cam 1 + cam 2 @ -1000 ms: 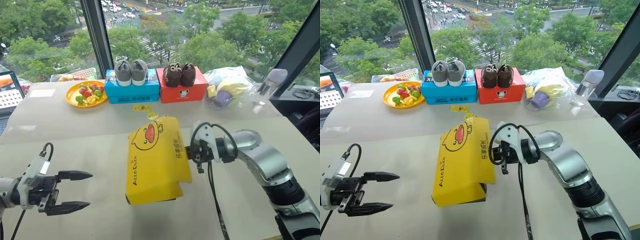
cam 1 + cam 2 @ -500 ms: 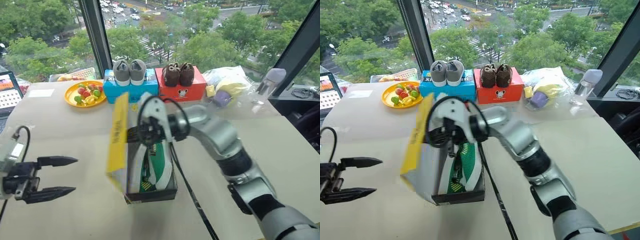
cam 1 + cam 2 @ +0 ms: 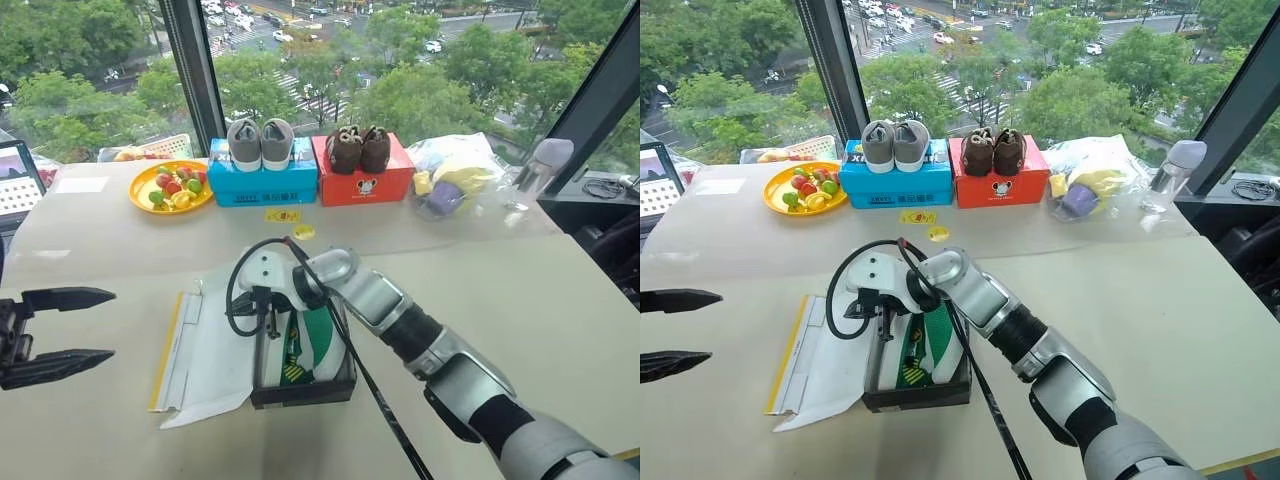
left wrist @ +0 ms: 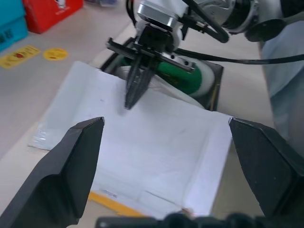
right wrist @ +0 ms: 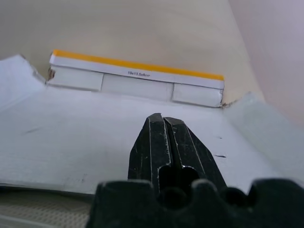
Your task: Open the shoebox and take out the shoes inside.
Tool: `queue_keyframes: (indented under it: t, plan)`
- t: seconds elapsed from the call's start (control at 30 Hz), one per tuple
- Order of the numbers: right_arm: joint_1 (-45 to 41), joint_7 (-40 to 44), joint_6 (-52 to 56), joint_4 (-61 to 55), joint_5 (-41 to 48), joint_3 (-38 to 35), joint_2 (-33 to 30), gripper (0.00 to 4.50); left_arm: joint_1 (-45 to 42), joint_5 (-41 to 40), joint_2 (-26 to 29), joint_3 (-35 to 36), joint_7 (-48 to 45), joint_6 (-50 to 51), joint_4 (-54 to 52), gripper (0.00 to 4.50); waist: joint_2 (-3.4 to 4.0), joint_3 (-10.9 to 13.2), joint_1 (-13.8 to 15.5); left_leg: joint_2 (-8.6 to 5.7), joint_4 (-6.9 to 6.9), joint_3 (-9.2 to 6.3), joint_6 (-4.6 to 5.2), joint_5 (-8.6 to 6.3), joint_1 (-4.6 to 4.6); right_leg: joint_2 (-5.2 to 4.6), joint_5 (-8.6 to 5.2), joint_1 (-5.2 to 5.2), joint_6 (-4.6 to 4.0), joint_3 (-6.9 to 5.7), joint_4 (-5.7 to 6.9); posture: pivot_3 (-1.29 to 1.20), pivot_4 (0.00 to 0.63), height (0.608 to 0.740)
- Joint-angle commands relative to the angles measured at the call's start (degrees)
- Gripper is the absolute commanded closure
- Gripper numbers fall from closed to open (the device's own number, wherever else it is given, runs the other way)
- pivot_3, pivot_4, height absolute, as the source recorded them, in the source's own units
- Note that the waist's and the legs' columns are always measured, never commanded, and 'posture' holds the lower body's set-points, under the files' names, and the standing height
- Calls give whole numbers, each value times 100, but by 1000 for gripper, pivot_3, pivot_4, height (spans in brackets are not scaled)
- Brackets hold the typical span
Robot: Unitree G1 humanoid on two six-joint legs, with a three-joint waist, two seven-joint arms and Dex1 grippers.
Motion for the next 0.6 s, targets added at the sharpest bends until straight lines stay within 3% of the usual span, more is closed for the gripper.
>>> queue_keyframes:
  t: [0.03,0.27,0.37,0.47,0.6]
  plan:
    - [82,-15,667,-835,406,-650,-170,4445,148,-7,-267,-443,-9,-68,-623,0,1,1,22,-1,1,-2,0,0,-2,-3,0,0,0,0,0,0,150,731]
    - [148,-407,2971,-3089,1589,-2084,-957,4445,-106,143,-583,-1084,280,-252,-823,0,-13,-7,30,4,3,-22,-1,0,-17,2,3,-7,-4,-7,0,0,150,731]
    - [300,-753,3699,-3611,1554,-2147,-1435,4445,-309,204,-580,-1236,354,-269,-739,0,-14,-8,29,2,-2,-25,0,0,-19,1,3,-10,-6,-9,-3,0,150,731]
    - [463,-1064,4329,-4053,1550,-1985,-1817,3709,-382,262,-570,-1352,348,-293,-701,0,-17,-10,-5,3,-5,-21,25,-15,-15,2,4,-9,-6,-7,-4,0,150,731]
    - [479,-1411,5355,-4717,1836,-1884,-1978,2384,-425,375,-527,-1488,272,-395,-609,0,-16,-9,-33,3,-6,-17,23,-13,-22,5,3,-21,-6,-2,-3,0,150,731]
